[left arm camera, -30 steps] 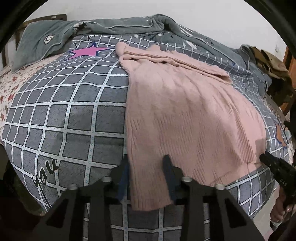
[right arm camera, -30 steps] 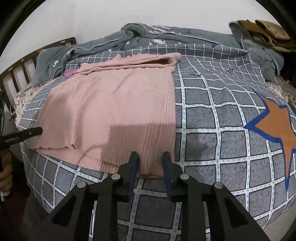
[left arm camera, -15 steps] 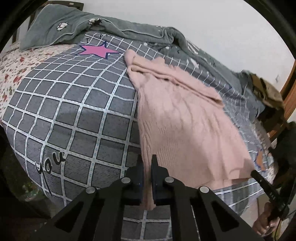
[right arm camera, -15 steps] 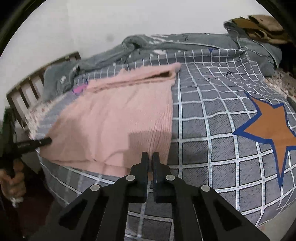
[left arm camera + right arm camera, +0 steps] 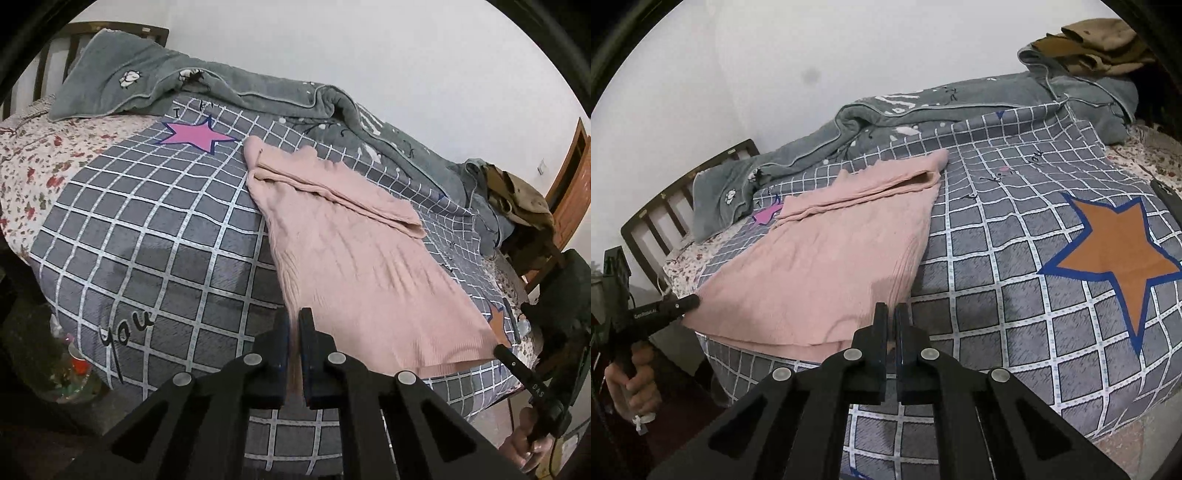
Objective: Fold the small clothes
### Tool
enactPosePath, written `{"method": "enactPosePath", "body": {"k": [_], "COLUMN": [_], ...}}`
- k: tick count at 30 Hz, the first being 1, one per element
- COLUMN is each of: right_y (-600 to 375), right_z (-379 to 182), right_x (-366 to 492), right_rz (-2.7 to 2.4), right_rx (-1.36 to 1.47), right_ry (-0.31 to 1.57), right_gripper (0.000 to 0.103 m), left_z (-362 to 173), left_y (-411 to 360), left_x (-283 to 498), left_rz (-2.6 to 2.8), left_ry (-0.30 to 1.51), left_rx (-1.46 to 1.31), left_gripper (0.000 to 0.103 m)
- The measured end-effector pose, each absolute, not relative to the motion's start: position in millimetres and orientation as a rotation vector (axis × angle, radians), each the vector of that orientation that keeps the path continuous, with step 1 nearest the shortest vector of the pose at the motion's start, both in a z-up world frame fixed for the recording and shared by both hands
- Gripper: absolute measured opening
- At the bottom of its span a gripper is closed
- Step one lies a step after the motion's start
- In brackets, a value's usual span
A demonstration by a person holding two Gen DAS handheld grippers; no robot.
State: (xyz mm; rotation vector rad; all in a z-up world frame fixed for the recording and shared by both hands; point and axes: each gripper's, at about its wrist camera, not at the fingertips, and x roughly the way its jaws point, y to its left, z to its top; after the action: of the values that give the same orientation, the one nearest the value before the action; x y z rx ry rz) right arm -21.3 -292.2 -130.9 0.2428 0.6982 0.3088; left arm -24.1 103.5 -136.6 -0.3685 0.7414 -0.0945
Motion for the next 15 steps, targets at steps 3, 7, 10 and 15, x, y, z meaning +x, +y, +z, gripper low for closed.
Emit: {"method": "enactPosePath", "body": {"k": [3,7,10,15], "right_y": [-288.9,-286.0,-289.0,-285.3], "right_z": [-128.2,-135.5,-143.5,-149.5], "right_x": [-25.0,-21.4,-24.9,-23.0], "right_rz": [0.318,0.305,0.306,0.297], "right_rx": [0.229,0.200,0.202,0.160], "right_ry": [0.695,0.728,0.750,0.766], "right_gripper": [0.003,0.003,0.004,0.013], "left_z": [-134.7,-138.3,-140.8,-148.9], "left_y": [107.6,106.7,103.9,100.2], "left_x": [-29.4,-31.5,-30.1,-15.7], "left_rz": [-0.085,-0.069,-0.053,-0.034], "left_ry": [0.734,0.737,0.755,0.802], "left_rx": [-0.370,-0.344,-0.306,-0.275], "left_gripper": [0.006,0.006,0.006,0.025]}}
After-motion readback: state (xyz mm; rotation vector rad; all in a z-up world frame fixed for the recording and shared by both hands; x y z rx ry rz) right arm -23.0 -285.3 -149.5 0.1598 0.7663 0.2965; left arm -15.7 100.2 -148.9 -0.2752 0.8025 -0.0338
